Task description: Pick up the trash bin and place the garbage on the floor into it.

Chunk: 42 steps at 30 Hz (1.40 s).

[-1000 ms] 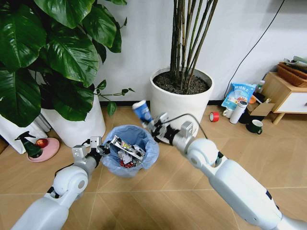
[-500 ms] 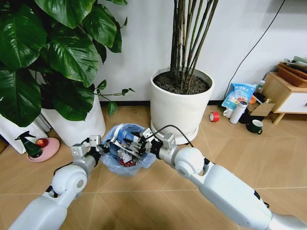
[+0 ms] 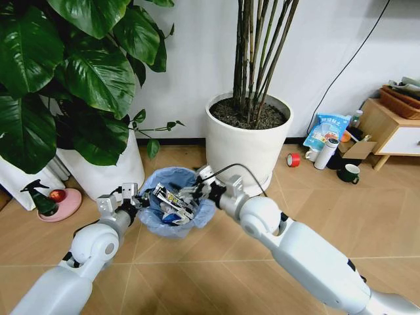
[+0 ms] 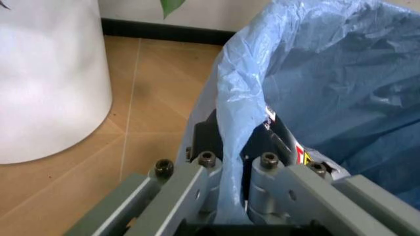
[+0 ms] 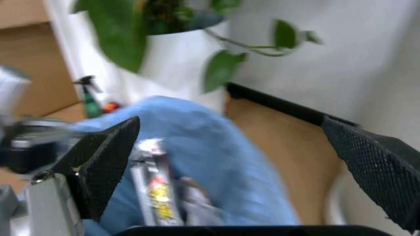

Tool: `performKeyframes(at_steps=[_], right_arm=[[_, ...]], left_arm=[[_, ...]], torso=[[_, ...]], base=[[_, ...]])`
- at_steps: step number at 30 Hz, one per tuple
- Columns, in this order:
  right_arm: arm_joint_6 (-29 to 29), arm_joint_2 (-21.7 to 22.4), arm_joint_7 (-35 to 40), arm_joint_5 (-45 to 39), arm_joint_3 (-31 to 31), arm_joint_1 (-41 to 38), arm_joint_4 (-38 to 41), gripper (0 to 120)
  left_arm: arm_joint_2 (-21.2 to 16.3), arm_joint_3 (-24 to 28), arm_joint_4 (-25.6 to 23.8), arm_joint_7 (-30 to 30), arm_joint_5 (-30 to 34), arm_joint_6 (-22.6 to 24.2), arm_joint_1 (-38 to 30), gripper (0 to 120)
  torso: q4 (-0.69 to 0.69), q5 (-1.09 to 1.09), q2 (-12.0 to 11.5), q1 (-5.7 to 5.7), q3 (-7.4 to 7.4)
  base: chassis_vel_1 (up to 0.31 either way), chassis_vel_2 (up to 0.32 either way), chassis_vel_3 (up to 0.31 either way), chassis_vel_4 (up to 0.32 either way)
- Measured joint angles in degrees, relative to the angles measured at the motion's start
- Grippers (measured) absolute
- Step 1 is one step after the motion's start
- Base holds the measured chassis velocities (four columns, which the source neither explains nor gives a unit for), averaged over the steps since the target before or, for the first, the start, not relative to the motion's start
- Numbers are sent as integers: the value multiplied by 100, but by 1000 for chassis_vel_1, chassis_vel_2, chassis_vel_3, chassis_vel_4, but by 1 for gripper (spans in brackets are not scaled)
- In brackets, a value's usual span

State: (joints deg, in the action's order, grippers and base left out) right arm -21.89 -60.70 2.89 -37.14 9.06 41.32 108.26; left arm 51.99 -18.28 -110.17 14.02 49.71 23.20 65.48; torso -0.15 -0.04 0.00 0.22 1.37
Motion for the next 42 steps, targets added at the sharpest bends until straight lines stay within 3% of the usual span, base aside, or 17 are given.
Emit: performKeyframes(at_steps=[10,16,21,24,27,30,32,42], right_arm=[[154,562,40,88,-1320,1067,105,100],[443,623,-226,499,-2677,2122,-359,100],[626,431,-308,756,-3479,2805,-1086,100],[644,394,-310,778,-3554,2868,-1179,100],[900,0,-415,1011,-4130,3267,-2098,100],[1016,-163,-504,1091,-4308,3338,-2496,100],[1095,-267,-578,1129,-4411,3353,-2761,100],[1375,-622,-972,1241,-4538,2947,-4003,100]], left_arm=[[72,-204,-210,10,-155,-59,320,0],[49,-171,-290,29,-163,-65,322,0],[23,-161,-335,11,-183,-76,361,0],[17,-158,-343,8,-183,-76,366,0],[-11,-147,-394,-19,-182,-80,411,0],[-28,-144,-425,-34,-182,-82,444,0],[-45,-141,-443,-47,-182,-84,466,0],[-104,-100,-453,-102,-184,-107,473,0]], torso=[[3,1,0,0,0],[1,1,0,0,-1],[2,0,1,0,-1],[2,0,0,0,-1],[2,-3,1,0,0],[3,5,1,0,0],[1,-5,1,0,0],[2,1,1,0,0]], base=[[0,0,0,0],[0,0,0,0],[0,0,0,0],[0,0,0,0],[0,0,0,0],[0,0,0,0],[0,0,0,0],[0,0,0,0]])
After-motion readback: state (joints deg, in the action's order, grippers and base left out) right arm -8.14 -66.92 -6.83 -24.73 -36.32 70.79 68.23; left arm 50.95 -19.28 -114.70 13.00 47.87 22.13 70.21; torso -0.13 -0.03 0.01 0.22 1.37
